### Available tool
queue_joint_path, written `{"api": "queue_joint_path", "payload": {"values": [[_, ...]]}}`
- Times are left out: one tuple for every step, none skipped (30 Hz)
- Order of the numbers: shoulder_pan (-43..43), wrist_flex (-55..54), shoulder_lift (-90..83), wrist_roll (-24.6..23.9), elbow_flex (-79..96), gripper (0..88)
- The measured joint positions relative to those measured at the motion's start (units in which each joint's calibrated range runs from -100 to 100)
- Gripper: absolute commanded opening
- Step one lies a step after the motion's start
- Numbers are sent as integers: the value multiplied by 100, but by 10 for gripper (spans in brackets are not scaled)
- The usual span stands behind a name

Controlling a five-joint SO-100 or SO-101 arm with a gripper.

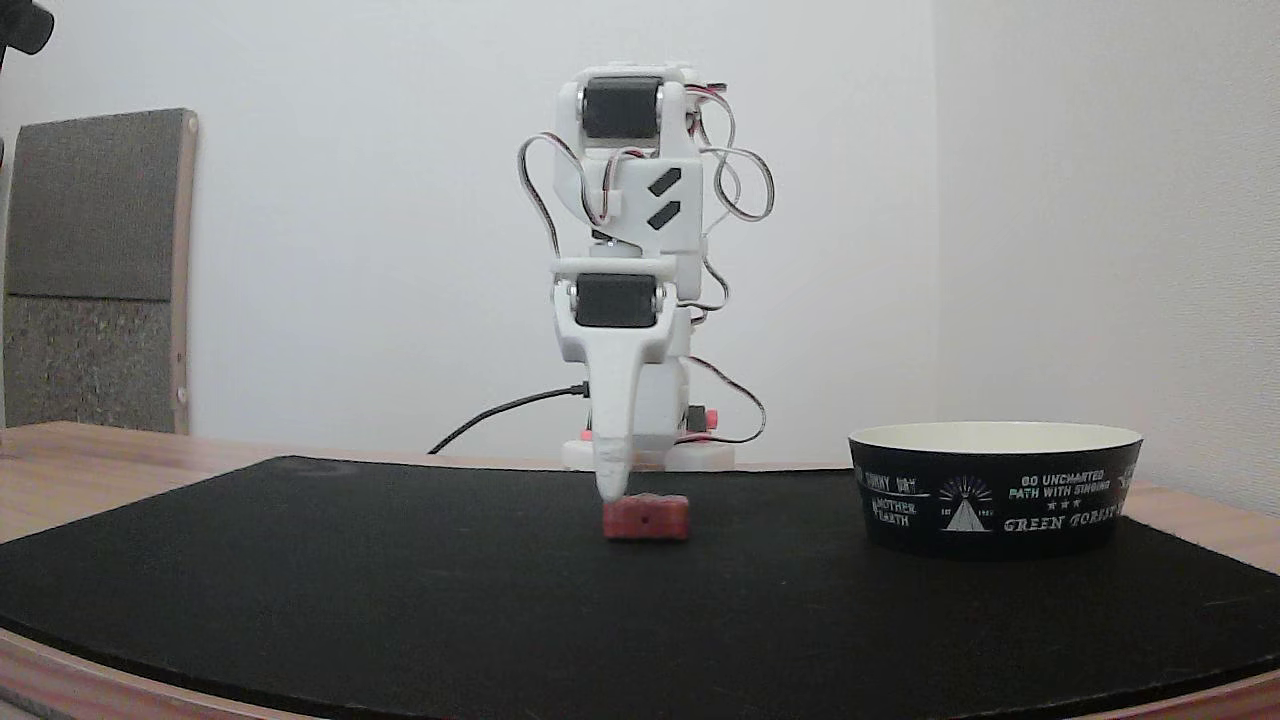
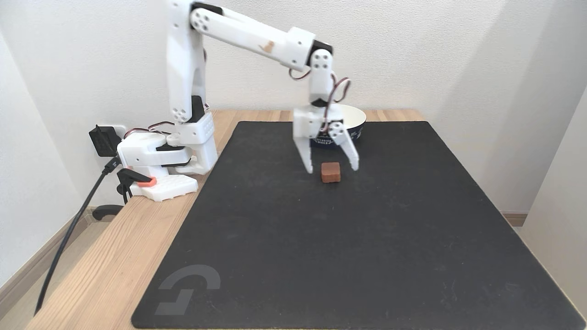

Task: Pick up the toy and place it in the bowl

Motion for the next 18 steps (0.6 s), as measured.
{"api": "queue_joint_path", "payload": {"values": [[-8, -25, 150, 0, -104, 354], [-33, -8, 375, 10, -208, 354], [-42, -25, 416, 21, -246, 354], [-42, -17, 508, 15, -265, 353], [-50, -17, 608, 15, -283, 353], [-50, -17, 674, 21, -321, 353], [-42, -17, 749, 21, -359, 353], [-42, -25, 758, 21, -368, 352], [-42, -68, 791, 26, -378, 352], [-42, -84, 824, 26, -387, 352], [-42, -84, 833, 26, -387, 352], [-42, -84, 841, 26, -387, 340], [-42, -84, 841, 26, -387, 315], [-42, -84, 841, 26, -387, 271], [-42, -84, 841, 26, -387, 169], [-42, -144, 841, 26, -416, 118], [-50, -186, 849, 21, -472, 65], [-58, -203, 849, 0, -501, 26]]}}
